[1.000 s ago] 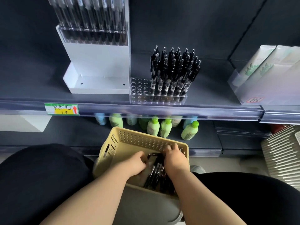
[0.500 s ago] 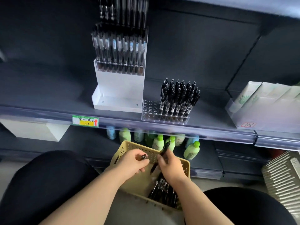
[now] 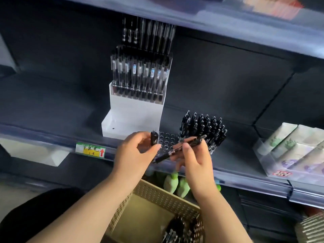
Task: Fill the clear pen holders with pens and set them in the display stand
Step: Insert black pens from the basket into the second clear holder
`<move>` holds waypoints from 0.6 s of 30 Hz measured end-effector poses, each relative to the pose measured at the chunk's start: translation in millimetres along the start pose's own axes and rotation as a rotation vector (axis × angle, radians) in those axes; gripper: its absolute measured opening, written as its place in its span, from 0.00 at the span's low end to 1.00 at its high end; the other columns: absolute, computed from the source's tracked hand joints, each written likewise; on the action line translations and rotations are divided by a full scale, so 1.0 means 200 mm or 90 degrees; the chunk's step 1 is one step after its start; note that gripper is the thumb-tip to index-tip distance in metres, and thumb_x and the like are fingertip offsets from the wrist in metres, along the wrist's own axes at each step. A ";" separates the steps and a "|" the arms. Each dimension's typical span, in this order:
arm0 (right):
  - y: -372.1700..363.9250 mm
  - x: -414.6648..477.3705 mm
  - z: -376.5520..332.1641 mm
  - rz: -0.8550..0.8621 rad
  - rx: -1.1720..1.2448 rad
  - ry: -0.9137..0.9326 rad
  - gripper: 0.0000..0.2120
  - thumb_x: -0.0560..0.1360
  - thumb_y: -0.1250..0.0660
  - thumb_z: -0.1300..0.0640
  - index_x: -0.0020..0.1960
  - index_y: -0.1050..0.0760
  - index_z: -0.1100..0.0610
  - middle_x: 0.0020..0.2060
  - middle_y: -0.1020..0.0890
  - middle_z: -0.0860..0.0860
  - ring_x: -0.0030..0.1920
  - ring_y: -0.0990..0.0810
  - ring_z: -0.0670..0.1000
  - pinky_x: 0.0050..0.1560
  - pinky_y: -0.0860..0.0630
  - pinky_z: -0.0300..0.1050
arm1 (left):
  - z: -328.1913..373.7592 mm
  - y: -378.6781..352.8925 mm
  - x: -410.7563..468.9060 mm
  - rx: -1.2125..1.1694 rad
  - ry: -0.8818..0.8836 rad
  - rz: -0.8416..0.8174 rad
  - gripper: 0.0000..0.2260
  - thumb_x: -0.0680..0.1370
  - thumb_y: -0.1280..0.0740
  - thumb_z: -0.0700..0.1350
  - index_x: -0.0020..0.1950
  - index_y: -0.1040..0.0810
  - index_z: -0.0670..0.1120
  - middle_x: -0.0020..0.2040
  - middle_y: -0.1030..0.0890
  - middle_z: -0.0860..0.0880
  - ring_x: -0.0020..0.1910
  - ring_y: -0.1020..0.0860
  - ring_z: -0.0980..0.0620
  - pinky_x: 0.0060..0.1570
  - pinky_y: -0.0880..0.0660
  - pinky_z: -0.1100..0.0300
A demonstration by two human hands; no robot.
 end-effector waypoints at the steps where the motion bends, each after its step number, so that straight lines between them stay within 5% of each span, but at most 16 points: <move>1: 0.01 0.05 -0.06 0.001 0.014 0.027 0.04 0.79 0.42 0.55 0.48 0.30 0.54 0.38 0.18 0.50 0.33 0.19 0.55 0.28 0.26 0.43 | 0.03 0.01 0.04 -0.016 -0.008 0.013 0.10 0.69 0.27 0.51 0.49 0.22 0.56 0.43 0.20 0.62 0.43 0.23 0.66 0.38 0.29 0.75; 4: 0.03 0.19 -0.23 0.019 -0.034 0.102 0.09 0.76 0.43 0.49 0.46 0.27 0.51 0.34 0.18 0.49 0.32 0.21 0.58 0.30 0.26 0.46 | 0.10 0.00 0.18 -0.058 -0.035 0.022 0.09 0.68 0.26 0.51 0.45 0.22 0.57 0.41 0.20 0.66 0.42 0.23 0.69 0.40 0.30 0.79; 9: 0.09 0.37 -0.35 0.077 -0.173 0.209 0.02 0.75 0.37 0.49 0.47 0.27 0.43 0.36 0.18 0.42 0.35 0.19 0.45 0.40 0.23 0.44 | 0.14 -0.09 0.36 -0.067 -0.100 0.031 0.08 0.70 0.27 0.47 0.49 0.19 0.50 0.41 0.18 0.57 0.41 0.22 0.64 0.41 0.31 0.77; 12: 0.12 0.45 -0.33 0.117 -0.263 0.226 0.08 0.74 0.33 0.52 0.46 0.30 0.41 0.40 0.21 0.35 0.40 0.21 0.37 0.41 0.29 0.27 | 0.13 -0.16 0.38 -0.049 -0.135 0.028 0.10 0.71 0.27 0.44 0.51 0.18 0.45 0.42 0.18 0.54 0.41 0.23 0.63 0.42 0.31 0.77; 14: 0.12 0.49 -0.30 0.115 -0.324 0.207 0.08 0.74 0.33 0.52 0.45 0.31 0.41 0.38 0.21 0.35 0.42 0.23 0.35 0.38 0.32 0.25 | 0.10 -0.17 0.38 -0.052 -0.121 0.027 0.09 0.71 0.27 0.44 0.50 0.18 0.46 0.42 0.18 0.54 0.41 0.22 0.63 0.43 0.31 0.77; 18: 0.06 0.52 -0.26 0.075 -0.452 0.218 0.04 0.77 0.37 0.51 0.50 0.27 0.49 0.40 0.20 0.45 0.45 0.23 0.50 0.48 0.26 0.49 | 0.03 -0.14 0.38 -0.096 -0.058 0.044 0.08 0.70 0.28 0.48 0.45 0.21 0.60 0.42 0.18 0.61 0.42 0.22 0.66 0.42 0.30 0.78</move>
Point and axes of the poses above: each hand's wrist, its own x-axis towards the middle knuckle, its own y-axis out of the back of the hand, z = x × y, the point moved 4 cm from there along x, towards the middle knuckle
